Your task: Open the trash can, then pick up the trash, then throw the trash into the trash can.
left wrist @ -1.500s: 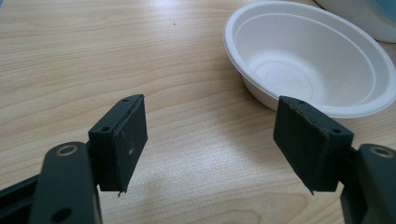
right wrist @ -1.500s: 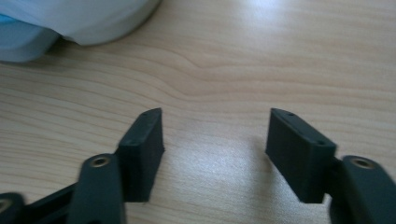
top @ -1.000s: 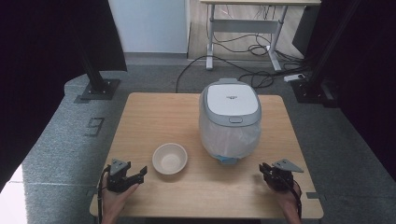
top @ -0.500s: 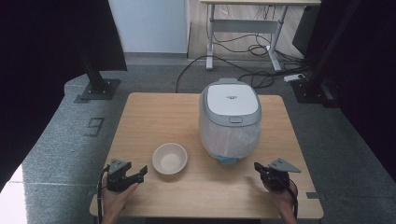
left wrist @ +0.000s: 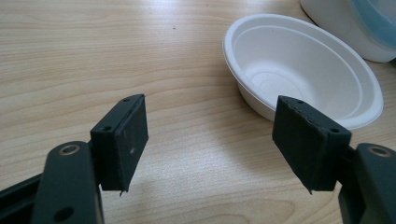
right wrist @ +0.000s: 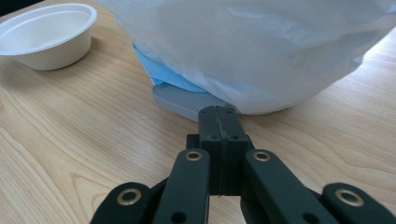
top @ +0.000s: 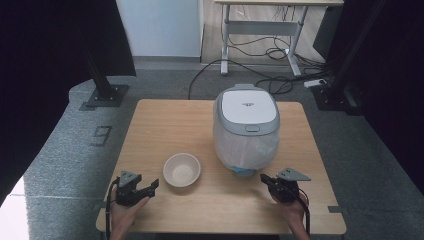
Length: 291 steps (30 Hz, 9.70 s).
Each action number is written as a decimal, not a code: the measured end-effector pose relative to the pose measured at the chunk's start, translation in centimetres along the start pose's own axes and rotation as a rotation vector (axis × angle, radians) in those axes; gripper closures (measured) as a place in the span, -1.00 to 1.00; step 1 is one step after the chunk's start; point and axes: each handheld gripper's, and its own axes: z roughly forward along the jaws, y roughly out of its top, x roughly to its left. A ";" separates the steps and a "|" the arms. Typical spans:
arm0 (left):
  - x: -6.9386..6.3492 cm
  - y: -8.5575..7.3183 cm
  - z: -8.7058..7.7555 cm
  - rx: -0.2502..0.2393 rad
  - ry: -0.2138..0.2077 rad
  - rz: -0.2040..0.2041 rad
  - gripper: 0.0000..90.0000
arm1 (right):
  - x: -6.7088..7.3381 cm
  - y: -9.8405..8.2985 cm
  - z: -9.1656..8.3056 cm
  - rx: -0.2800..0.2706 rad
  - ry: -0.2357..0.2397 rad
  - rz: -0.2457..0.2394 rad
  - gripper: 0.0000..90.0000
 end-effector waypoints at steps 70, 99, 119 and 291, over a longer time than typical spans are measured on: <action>0.2 -0.4 0.9 0.070 0.003 0.014 -0.38 | 1.4 1.0 5.8 0.037 0.032 0.047 0.99; -0.1 -0.4 1.0 0.083 -0.004 0.026 -0.38 | 2.0 0.5 6.0 0.042 -0.007 -0.003 0.99; -0.1 -0.4 1.1 0.091 -0.015 0.024 -0.38 | 1.8 0.0 6.5 0.082 0.001 0.003 0.99; 1.0 4.9 -2.8 -0.266 -0.298 -0.121 0.86 | 1.4 0.0 6.5 0.081 0.026 0.015 0.99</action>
